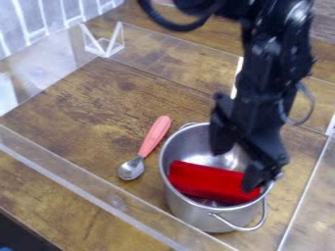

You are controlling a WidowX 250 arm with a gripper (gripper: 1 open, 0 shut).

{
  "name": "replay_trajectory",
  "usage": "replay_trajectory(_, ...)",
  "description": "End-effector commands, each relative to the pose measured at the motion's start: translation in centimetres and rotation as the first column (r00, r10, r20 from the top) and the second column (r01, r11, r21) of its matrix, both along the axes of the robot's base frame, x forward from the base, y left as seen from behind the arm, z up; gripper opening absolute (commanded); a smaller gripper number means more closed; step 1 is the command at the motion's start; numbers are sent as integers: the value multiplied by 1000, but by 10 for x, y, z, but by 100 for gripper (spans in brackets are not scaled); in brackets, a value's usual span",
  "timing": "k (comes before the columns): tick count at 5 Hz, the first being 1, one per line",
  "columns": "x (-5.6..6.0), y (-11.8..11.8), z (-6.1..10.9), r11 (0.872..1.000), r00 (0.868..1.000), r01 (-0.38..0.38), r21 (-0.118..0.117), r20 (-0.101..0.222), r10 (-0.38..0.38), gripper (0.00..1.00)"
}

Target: Remove the red object from the silver pot and put it on the table

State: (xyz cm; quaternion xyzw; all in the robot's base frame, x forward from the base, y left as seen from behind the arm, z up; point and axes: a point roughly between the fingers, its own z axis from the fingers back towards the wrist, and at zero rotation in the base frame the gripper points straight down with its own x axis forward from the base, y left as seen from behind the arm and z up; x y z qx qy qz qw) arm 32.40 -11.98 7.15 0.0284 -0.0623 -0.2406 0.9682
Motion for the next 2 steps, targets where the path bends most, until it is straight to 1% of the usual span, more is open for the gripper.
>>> replay_trajectory(1, 6, 16, 3, 999, 996, -43, -33, 82, 45, 100)
replay_trajectory(2, 24, 15, -4, 999, 994, 7, -31, 109, -4, 100)
